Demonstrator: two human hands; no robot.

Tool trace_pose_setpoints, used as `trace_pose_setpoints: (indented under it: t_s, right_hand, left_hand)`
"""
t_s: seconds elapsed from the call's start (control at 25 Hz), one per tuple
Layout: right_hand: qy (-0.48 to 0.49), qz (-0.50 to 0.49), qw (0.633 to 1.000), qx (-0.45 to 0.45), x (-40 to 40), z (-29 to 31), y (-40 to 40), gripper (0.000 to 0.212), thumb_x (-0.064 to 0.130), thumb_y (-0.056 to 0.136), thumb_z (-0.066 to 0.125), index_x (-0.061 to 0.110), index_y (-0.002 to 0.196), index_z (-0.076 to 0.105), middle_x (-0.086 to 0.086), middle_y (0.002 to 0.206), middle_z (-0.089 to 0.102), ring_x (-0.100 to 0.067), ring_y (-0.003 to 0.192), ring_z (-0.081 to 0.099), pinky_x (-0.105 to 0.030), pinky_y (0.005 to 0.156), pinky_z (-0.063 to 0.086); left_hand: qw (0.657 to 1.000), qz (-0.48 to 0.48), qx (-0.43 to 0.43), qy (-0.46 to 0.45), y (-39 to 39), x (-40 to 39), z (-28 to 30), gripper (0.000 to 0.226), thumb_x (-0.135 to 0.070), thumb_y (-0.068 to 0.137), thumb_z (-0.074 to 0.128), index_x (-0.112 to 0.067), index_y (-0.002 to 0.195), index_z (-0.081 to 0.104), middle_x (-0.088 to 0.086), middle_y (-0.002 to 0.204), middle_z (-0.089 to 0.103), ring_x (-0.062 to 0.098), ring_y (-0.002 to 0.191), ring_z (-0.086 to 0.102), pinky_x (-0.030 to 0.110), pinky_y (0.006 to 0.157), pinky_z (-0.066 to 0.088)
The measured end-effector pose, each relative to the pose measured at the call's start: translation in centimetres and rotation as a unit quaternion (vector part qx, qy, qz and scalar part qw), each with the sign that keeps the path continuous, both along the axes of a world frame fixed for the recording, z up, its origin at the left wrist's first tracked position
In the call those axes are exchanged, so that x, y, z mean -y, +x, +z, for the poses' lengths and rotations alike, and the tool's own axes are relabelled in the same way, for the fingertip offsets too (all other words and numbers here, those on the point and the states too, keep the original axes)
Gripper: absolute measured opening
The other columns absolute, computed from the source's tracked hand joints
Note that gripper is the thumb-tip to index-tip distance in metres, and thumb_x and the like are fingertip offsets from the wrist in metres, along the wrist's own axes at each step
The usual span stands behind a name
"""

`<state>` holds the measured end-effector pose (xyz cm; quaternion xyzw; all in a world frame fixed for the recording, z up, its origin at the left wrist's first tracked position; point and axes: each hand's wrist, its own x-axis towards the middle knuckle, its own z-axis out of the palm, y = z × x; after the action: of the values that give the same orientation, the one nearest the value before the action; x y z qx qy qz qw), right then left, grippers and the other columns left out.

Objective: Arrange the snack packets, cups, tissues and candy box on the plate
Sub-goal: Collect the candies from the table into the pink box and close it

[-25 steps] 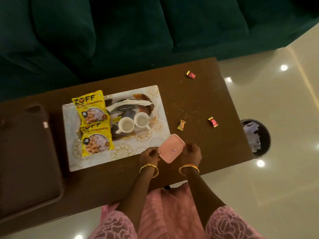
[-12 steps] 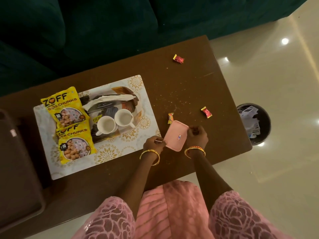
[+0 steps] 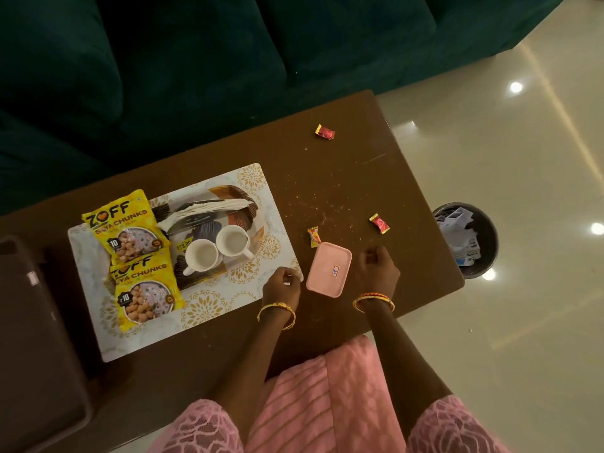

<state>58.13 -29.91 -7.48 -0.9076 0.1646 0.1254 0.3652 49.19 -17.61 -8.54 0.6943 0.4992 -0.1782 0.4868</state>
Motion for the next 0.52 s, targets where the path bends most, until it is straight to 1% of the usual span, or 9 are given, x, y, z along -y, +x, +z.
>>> trace_pose_setpoints:
  t_s: [0.08,0.16,0.24,0.32,0.36,0.4,0.44,0.48,0.52]
  right_hand:
    - [-0.001,0.026,1.000,-0.001,0.4,0.3,0.8,0.010,0.007,0.085,0.055,0.001,0.086,0.063,-0.013,0.084,0.065,-0.024,0.073,0.056,-0.027,0.065,0.040]
    - [-0.005,0.045,0.999,-0.014,0.9,0.1,2.2,0.012,0.007,0.085,0.056,0.003,0.090,0.065,-0.017,0.090,0.067,-0.029,0.083,0.060,-0.033,0.071,0.048]
    - [-0.013,0.066,0.997,-0.049,1.0,-0.4,4.0,0.014,0.008,0.085,0.057,0.002,0.094,0.066,-0.019,0.093,0.068,-0.034,0.088,0.063,-0.038,0.078,0.050]
    - [-0.018,0.104,0.990,-0.089,0.5,-0.9,5.9,0.015,0.007,0.086,0.057,0.002,0.096,0.066,-0.019,0.091,0.069,-0.033,0.086,0.063,-0.033,0.076,0.048]
    - [-0.020,0.138,0.985,-0.100,-0.1,-1.3,6.6,0.015,0.006,0.086,0.057,0.001,0.096,0.066,-0.018,0.088,0.068,-0.031,0.084,0.063,-0.029,0.072,0.045]
    - [-0.024,0.186,0.976,-0.107,-0.9,-1.7,7.3,0.015,0.006,0.085,0.057,0.000,0.096,0.067,-0.017,0.087,0.068,-0.030,0.083,0.063,-0.027,0.070,0.042]
    - [-0.033,0.239,0.964,-0.116,-2.0,-2.3,7.6,0.016,0.006,0.085,0.058,0.001,0.097,0.067,-0.017,0.089,0.069,-0.030,0.085,0.065,-0.026,0.069,0.043]
    - [-0.044,0.286,0.948,-0.131,-3.2,-3.0,7.9,0.017,0.008,0.086,0.058,0.003,0.100,0.066,-0.018,0.094,0.069,-0.032,0.089,0.066,-0.028,0.070,0.046]
    - [-0.061,0.324,0.932,-0.153,-4.5,-3.6,7.9,0.021,0.012,0.086,0.059,0.003,0.105,0.064,-0.019,0.100,0.068,-0.034,0.094,0.065,-0.033,0.074,0.050]
  left_hand:
    - [1.000,-0.005,0.004,0.008,0.6,-0.7,0.1,0.024,-0.019,0.094,0.049,-0.007,0.110,0.061,0.013,0.120,0.064,0.027,0.111,0.058,0.030,0.082,0.044]
    - [1.000,-0.013,0.005,0.012,1.6,-1.1,0.2,0.024,-0.020,0.094,0.048,-0.007,0.110,0.061,0.012,0.119,0.064,0.026,0.110,0.058,0.028,0.080,0.042]
    - [0.999,-0.030,0.004,0.019,3.1,-1.3,0.0,0.024,-0.020,0.094,0.048,-0.007,0.110,0.062,0.013,0.118,0.065,0.027,0.109,0.059,0.028,0.079,0.042]
    - [0.999,-0.030,-0.003,0.026,4.8,-1.2,-0.2,0.024,-0.019,0.094,0.048,-0.006,0.108,0.062,0.014,0.117,0.065,0.029,0.108,0.059,0.030,0.079,0.041]
    - [0.999,-0.025,-0.010,0.025,5.6,-1.2,-0.4,0.024,-0.018,0.094,0.047,-0.006,0.108,0.062,0.015,0.117,0.064,0.030,0.109,0.058,0.031,0.081,0.042]
    - [0.999,-0.016,-0.020,0.023,6.4,-1.1,-0.6,0.025,-0.018,0.094,0.046,-0.007,0.109,0.062,0.015,0.119,0.064,0.031,0.110,0.057,0.032,0.084,0.042]
    - [0.999,-0.006,-0.034,0.020,6.9,-1.1,-1.0,0.026,-0.018,0.094,0.045,-0.007,0.110,0.062,0.015,0.121,0.063,0.032,0.113,0.055,0.034,0.088,0.043]
    - [0.999,0.007,-0.049,0.017,7.5,-1.2,-1.4,0.027,-0.019,0.095,0.044,-0.007,0.112,0.061,0.015,0.124,0.061,0.033,0.115,0.054,0.034,0.091,0.042]
    - [0.998,0.019,-0.063,0.016,7.8,-1.3,-1.9,0.028,-0.019,0.095,0.043,-0.007,0.114,0.060,0.015,0.127,0.059,0.034,0.118,0.052,0.035,0.094,0.042]
